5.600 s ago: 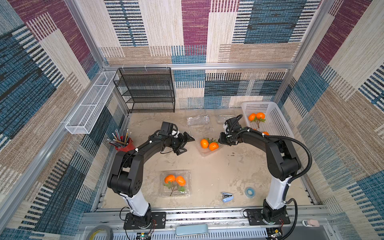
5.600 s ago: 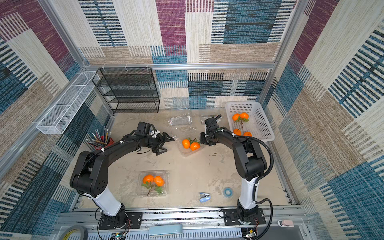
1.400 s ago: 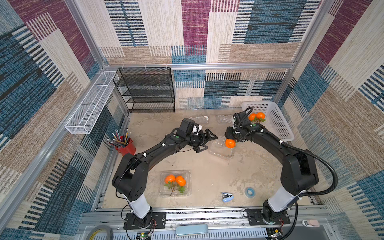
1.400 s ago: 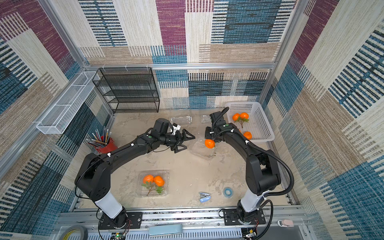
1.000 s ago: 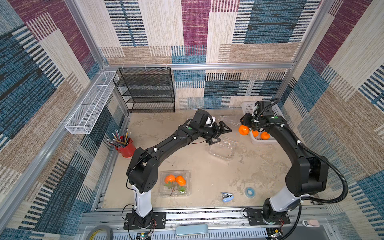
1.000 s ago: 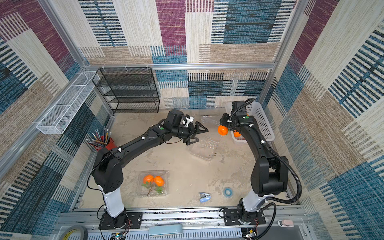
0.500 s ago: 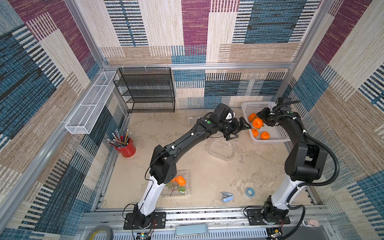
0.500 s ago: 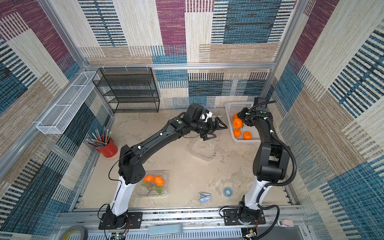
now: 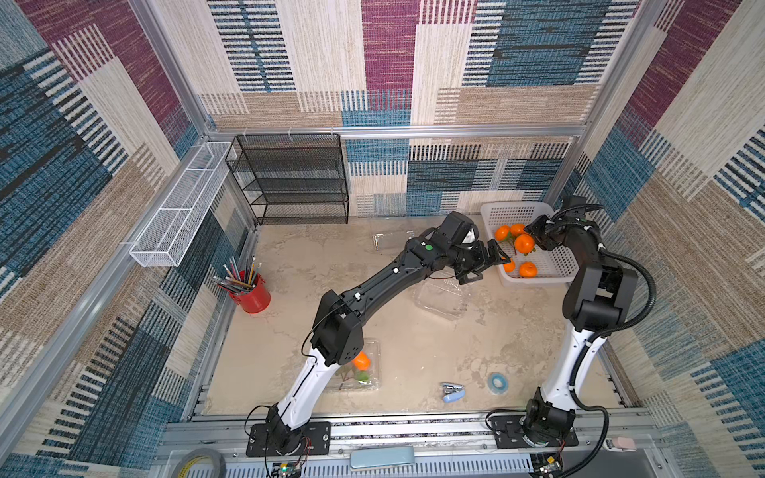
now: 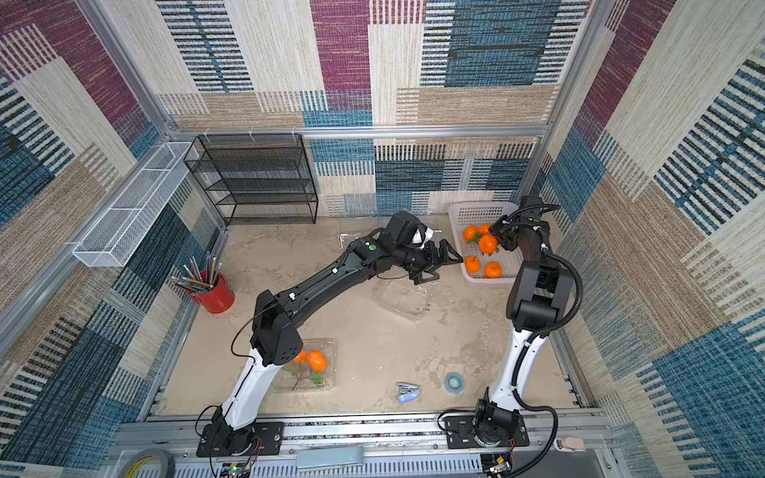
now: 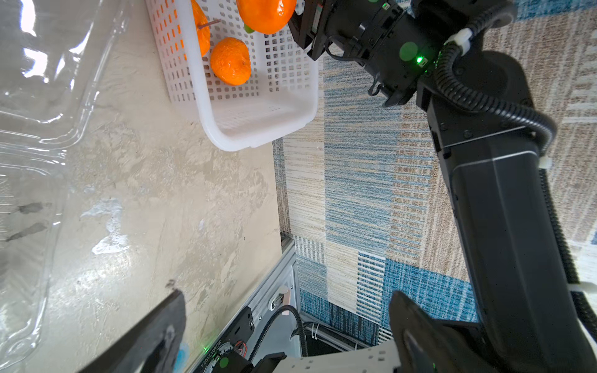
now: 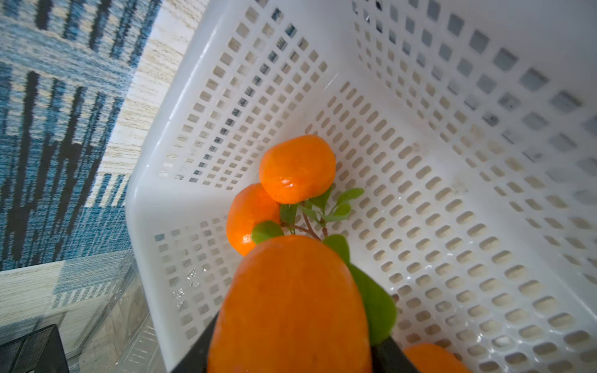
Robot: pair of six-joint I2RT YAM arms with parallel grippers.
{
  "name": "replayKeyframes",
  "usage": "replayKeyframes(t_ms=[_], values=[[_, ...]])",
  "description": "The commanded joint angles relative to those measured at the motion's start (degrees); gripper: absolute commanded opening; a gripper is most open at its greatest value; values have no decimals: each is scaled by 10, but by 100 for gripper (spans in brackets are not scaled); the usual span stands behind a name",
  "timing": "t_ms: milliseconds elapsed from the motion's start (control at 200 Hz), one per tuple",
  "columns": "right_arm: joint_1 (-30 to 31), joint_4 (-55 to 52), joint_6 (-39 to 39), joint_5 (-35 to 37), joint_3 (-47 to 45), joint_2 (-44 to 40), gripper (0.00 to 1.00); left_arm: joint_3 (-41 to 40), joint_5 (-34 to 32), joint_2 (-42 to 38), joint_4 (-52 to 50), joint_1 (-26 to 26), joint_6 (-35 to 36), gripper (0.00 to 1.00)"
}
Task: Take oranges out of containers
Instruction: Place the orange in the basket.
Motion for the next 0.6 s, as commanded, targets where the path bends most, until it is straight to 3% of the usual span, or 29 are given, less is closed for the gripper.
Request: replayKeyframes(t_ms=[0,215,596], values=[[0,-2,7,0,22,27,54,9,-3,3,3,0,-5,99],[0,-23,6,-3,57,55,61,13,4,2,-12,-1,9,99],[0,-104,1,6,154,50,84,17,-12,-26,-88,7,71,99]])
